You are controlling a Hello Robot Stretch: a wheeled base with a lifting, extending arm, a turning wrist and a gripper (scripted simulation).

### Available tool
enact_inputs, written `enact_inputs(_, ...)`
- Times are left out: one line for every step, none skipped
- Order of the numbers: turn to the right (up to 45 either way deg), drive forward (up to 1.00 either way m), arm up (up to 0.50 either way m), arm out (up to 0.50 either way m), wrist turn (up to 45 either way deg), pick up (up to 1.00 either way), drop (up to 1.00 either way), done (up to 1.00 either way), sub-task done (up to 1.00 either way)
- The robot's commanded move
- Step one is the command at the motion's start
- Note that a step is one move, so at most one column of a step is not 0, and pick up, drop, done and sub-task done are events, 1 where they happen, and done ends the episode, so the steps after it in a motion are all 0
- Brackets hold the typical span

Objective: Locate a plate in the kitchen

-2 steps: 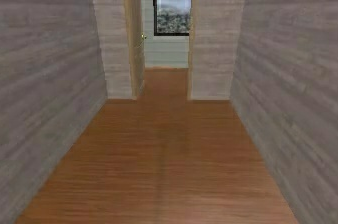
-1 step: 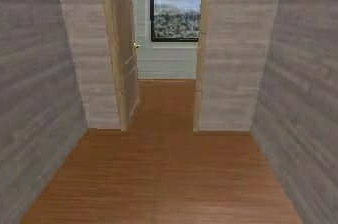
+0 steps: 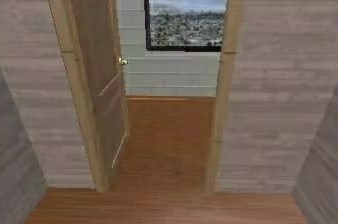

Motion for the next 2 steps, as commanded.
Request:
enact_inputs(0.0,1.0,0.0,0.0,0.0,0.0,0.0,0.0,0.0)
enact_inputs(-3.0,0.0,0.0,0.0,0.0,0.0,0.0,0.0,0.0)
